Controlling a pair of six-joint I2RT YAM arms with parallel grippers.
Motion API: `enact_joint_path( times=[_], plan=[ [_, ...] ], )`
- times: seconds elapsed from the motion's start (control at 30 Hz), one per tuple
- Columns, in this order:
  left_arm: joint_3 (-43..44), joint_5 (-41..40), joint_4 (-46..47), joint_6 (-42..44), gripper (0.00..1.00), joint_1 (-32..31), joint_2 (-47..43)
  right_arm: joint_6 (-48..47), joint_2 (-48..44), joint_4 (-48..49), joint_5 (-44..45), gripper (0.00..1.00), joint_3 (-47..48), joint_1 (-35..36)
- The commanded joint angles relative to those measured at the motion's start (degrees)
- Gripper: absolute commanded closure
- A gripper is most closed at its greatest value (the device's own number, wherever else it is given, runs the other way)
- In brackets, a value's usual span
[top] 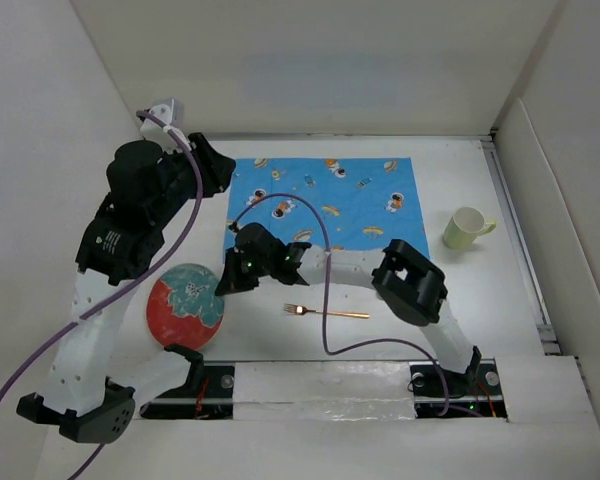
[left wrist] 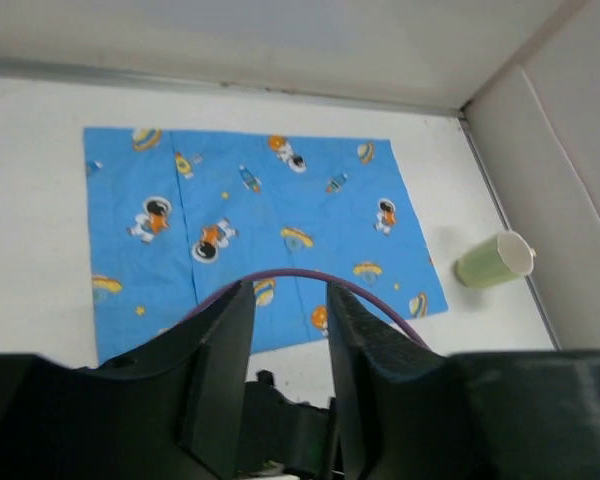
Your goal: Set the dinner table for one person
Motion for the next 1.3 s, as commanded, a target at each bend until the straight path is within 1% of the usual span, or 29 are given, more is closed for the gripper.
enact_joint_path(
  times=[0.0,0.07,0.1,0.13,0.17,0.2,0.23,0.27,0.3,0.33,0.37,0.4,0.47,0.6,0.7,0.83,0.87,0.9,1.17,1.27],
  plan=[
    [4.6,-5.9,0.7,1.6,0.65,-0.1,1.4,-4.0,-10.4,3.6,-2.8,1.0,4.5,-5.1],
    [5.1,-6.1,1.0,1.6,0.63,-0.1,2.8,-3.5,-14.3,3.8,-4.5,1.0,4.2,-7.9],
    [5.0,-6.1,1.6,1.2,0.63,-0.1,3.3,-3.7,-15.4,3.3,-4.8,1.0,4.0,-10.9],
    [4.7,-6.1,1.9,0.9,0.63,-0.1,3.7,-3.9,-17.8,2.9,-5.1,1.0,2.6,-12.4],
    [3.3,-5.5,2.4,0.4,0.63,-0.1,3.7,-4.2,-19.3,2.9,-5.4,1.0,1.7,-14.0],
    [2.2,-5.3,3.8,-0.9,0.6,-0.1,3.6,-4.3,-20.5,2.8,-5.4,1.0,0.3,-15.6],
    [-1.5,-4.1,5.8,-2.5,0.57,-0.1,2.5,-4.1,-24.1,3.5,-6.2,1.0,-5.8,-22.8],
    [-1.5,-3.7,5.8,-2.5,0.57,-0.1,2.5,-4.1,-24.2,3.5,-6.7,1.0,-5.8,-22.9],
    [-3.7,-3.3,6.2,-2.8,0.57,-0.1,2.4,-3.7,-26.0,4.3,-7.4,1.0,-7.5,-24.9],
    [-4.6,-3.2,6.7,-3.2,0.56,-0.1,2.4,-2.8,-26.5,5.0,-8.2,1.0,-9.0,-27.0],
    [-5.6,-3.2,6.8,-3.7,0.56,-0.1,2.4,-2.2,-27.1,6.3,-9.0,1.0,-10.4,-30.9],
    [-7.5,-3.2,6.8,-3.7,0.57,-0.1,2.6,-2.1,-27.2,6.5,-10.7,1.0,-11.9,-32.8],
    [-9.3,-3.2,7.1,-3.6,0.57,-0.1,2.9,-2.1,-27.0,6.5,-12.7,1.0,-12.5,-37.8],
    [-12.6,-3.2,6.7,-3.0,0.57,-0.1,4.1,-2.3,-25.2,6.6,-16.0,1.0,-12.3,-43.9],
    [-13.5,-3.2,6.7,-2.8,0.58,-0.1,5.0,-2.7,-23.5,6.3,-18.1,1.0,-11.8,-46.2],
    [-14.6,-3.2,7.4,-2.9,0.58,-0.1,6.0,-3.4,-21.1,5.6,-18.6,1.0,-11.7,-48.2],
    [-14.7,-1.2,7.3,-2.9,0.58,-0.1,6.2,-3.3,-20.5,6.0,-18.7,1.0,-12.2,-48.2],
    [-14.8,-1.2,7.3,-2.9,0.58,-0.1,6.5,-3.2,-20.0,6.5,-19.0,1.0,-12.5,-48.8],
    [-15.6,-1.5,7.5,-1.9,0.58,-0.1,7.8,-2.1,-17.2,6.3,-18.2,1.0,-15.9,-49.3],
    [-16.3,-1.5,7.5,-1.7,0.58,-0.1,8.1,-2.1,-16.9,5.9,-16.3,1.0,-17.9,-49.3]
  ],
)
